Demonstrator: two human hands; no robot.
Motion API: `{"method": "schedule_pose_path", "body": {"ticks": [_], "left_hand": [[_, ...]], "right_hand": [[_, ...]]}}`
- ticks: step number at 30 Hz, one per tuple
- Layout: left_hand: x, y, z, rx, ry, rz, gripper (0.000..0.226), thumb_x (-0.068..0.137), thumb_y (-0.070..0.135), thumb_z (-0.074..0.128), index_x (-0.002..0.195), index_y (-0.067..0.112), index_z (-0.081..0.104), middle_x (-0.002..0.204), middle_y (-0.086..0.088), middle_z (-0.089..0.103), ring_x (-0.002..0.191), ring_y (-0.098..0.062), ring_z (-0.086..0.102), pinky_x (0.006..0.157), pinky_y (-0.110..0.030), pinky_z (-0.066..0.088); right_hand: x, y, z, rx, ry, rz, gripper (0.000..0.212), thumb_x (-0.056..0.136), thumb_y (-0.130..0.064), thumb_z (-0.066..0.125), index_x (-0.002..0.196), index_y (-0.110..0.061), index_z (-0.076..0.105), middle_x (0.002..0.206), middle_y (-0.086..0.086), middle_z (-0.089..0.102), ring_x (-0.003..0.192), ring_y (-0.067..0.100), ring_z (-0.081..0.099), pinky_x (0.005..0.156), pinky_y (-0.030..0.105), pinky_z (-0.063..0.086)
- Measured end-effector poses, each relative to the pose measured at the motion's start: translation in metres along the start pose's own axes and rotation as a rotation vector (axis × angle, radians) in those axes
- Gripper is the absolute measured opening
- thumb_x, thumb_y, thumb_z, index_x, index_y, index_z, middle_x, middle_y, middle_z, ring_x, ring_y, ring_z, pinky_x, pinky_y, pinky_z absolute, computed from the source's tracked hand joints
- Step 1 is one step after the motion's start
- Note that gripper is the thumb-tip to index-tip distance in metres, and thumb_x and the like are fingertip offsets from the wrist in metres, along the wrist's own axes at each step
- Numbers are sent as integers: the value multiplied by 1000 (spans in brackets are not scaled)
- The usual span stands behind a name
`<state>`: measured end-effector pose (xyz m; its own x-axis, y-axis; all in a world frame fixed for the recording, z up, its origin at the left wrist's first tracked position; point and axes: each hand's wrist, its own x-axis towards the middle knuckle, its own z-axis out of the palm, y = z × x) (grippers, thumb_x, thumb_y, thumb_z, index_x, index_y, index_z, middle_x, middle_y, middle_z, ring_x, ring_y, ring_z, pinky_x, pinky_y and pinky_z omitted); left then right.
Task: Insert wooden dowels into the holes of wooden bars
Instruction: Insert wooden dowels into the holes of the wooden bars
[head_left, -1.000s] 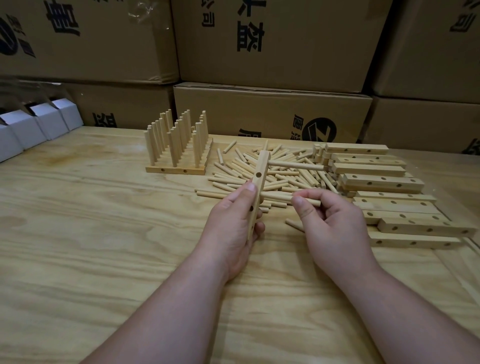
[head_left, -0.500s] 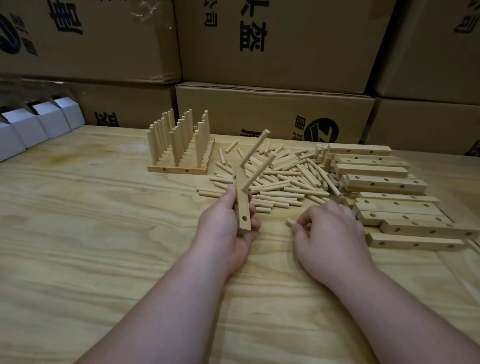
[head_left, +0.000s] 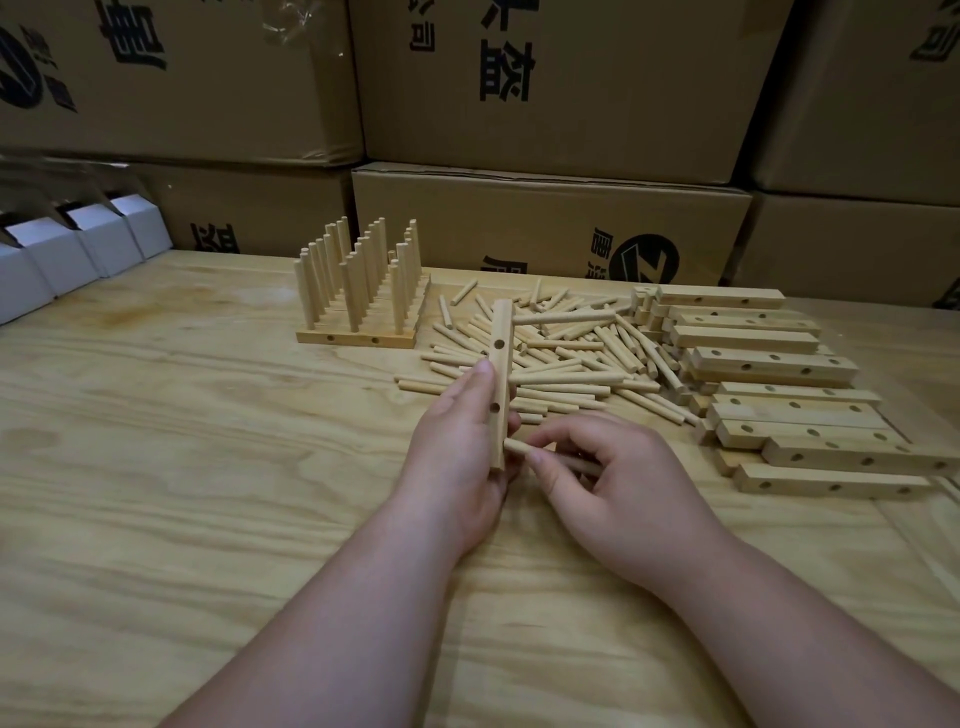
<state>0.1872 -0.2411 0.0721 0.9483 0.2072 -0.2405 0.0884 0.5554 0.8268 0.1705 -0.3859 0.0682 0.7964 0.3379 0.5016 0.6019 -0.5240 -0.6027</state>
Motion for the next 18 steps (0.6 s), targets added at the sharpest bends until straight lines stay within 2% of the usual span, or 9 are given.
{"method": "schedule_pose_path", "body": {"ticks": [3, 5, 10, 14, 18], "left_hand": [[-2, -2, 1, 26, -22, 36, 25, 99, 42, 61, 111, 22, 73, 69, 7, 67, 72, -13, 57, 74, -37, 54], [-4, -3, 2, 35, -29, 51, 22, 100, 41, 59, 104, 24, 74, 73, 8, 68, 71, -12, 56, 76, -39, 52], [-5, -3, 3, 24, -22, 63, 24, 103, 40, 54, 108, 24, 71, 74, 8, 69, 64, -10, 56, 73, -36, 50], [-6, 0, 4, 15, -27, 47, 24, 104, 41, 52, 112, 28, 70, 72, 9, 68, 61, -8, 55, 59, -28, 48], [-9, 0, 5, 54, -43, 56, 25, 103, 42, 51, 115, 30, 70, 74, 9, 67, 64, -9, 55, 63, -30, 46]], "right_hand": [[0, -1, 0, 8, -25, 45, 12, 81, -25, 65, 90, -30, 71, 80, -16, 64, 77, 5, 62, 65, 15, 44], [0, 0, 0, 35, -23, 65, 10, 79, -27, 63, 87, -30, 68, 76, -14, 62, 72, 8, 61, 60, 17, 44], [-1, 1, 0, 51, -12, 44, 9, 81, -25, 66, 88, -30, 69, 81, -14, 65, 77, 8, 63, 64, 19, 47], [-1, 1, -1, 43, -2, 1, 11, 89, -18, 72, 92, -28, 75, 87, -22, 68, 87, 1, 65, 74, 12, 45], [-1, 0, -2, 35, -7, 27, 9, 90, -23, 71, 89, -32, 75, 81, -18, 70, 80, 4, 66, 69, 20, 49]]}}
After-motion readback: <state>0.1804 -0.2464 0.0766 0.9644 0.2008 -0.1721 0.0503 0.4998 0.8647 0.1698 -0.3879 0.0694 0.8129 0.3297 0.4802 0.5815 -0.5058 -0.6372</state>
